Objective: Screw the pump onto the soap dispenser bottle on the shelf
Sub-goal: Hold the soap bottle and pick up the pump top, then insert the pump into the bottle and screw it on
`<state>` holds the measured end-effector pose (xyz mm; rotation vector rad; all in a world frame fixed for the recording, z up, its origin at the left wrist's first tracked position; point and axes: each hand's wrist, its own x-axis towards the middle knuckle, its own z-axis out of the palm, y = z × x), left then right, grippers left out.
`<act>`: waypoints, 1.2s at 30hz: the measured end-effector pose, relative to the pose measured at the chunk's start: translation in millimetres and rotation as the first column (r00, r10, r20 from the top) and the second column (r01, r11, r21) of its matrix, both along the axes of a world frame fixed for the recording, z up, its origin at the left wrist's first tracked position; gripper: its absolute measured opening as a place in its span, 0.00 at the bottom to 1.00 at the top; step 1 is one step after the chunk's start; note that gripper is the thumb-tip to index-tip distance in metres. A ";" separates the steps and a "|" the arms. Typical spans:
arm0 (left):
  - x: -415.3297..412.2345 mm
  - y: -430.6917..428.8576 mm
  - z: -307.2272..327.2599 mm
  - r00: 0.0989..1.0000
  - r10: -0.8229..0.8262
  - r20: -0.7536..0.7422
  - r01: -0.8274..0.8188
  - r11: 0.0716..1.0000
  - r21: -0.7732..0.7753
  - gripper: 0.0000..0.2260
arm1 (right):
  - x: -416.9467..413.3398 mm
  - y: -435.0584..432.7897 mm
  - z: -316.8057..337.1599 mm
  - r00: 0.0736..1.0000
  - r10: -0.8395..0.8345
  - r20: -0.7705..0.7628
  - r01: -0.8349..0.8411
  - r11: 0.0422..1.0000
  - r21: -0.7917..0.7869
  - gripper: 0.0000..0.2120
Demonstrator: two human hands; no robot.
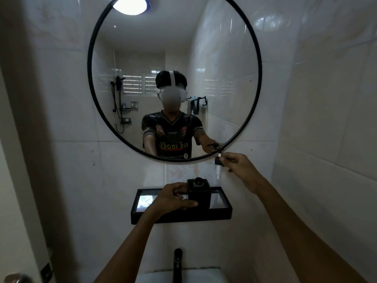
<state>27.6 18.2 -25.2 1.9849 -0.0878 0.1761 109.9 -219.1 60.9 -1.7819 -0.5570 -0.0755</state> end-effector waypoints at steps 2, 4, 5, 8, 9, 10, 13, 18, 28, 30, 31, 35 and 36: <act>1.3 0.5 -0.3 1.000 -0.002 -0.001 0.002 1.000 0.003 0.31 | -6.1 4.3 7.9 1.000 0.008 0.028 -0.009 0.999 0.046 0.09; 1.6 0.7 -0.4 1.000 -0.013 -0.001 0.013 1.000 0.004 0.31 | -11.8 9.4 13.7 0.998 0.024 0.054 -0.028 0.997 0.068 0.11; 1.3 1.0 -0.4 1.000 -0.016 0.000 0.016 1.000 0.006 0.31 | -14.3 12.2 15.6 0.998 0.034 0.058 -0.038 0.997 0.072 0.11; 1.1 2.9 -1.6 1.000 -0.013 -0.008 0.013 1.000 0.018 0.30 | -18.3 18.7 17.9 0.996 0.058 0.068 -0.063 0.996 0.070 0.11; 1.3 3.6 -2.4 1.000 -0.010 -0.009 0.011 1.000 0.020 0.30 | -20.0 20.6 18.5 0.995 0.062 0.073 -0.067 0.995 0.073 0.12; 1.4 4.0 -2.8 1.000 -0.009 -0.008 0.009 1.000 0.024 0.30 | -22.0 22.0 19.2 0.995 0.063 0.076 -0.069 0.994 0.080 0.12; 3.0 5.4 -5.1 1.000 -0.005 -0.010 0.005 1.000 0.022 0.31 | -24.7 26.0 21.1 0.995 0.060 0.080 -0.068 0.992 0.103 0.12; 4.2 6.5 -6.9 1.000 -0.026 0.002 0.026 1.000 0.018 0.31 | -21.8 32.2 16.8 0.993 0.078 0.087 -0.082 0.996 0.044 0.13; 4.8 7.9 -6.8 0.999 -0.042 0.019 0.042 0.998 0.040 0.31 | -18.0 37.4 2.6 0.993 0.100 0.062 -0.098 0.995 -0.025 0.14; 5.2 7.5 -7.2 0.999 -0.040 0.015 0.039 0.999 0.027 0.31 | -18.1 39.1 -1.1 0.992 0.107 0.061 -0.105 0.994 -0.031 0.14; 5.6 7.8 -7.4 0.999 -0.036 0.012 0.035 0.999 0.025 0.31 | -18.0 39.8 -3.4 0.992 0.110 0.056 -0.108 0.994 -0.032 0.14; 6.3 9.0 -8.9 0.999 -0.037 0.018 0.036 0.999 0.022 0.31 | -17.1 40.4 -12.3 0.993 0.111 0.036 -0.111 0.994 0.001 0.14; 5.9 8.8 -8.8 0.999 -0.036 0.019 0.036 0.999 0.023 0.31 | -16.7 40.0 -12.7 0.993 0.113 0.038 -0.113 0.994 0.007 0.14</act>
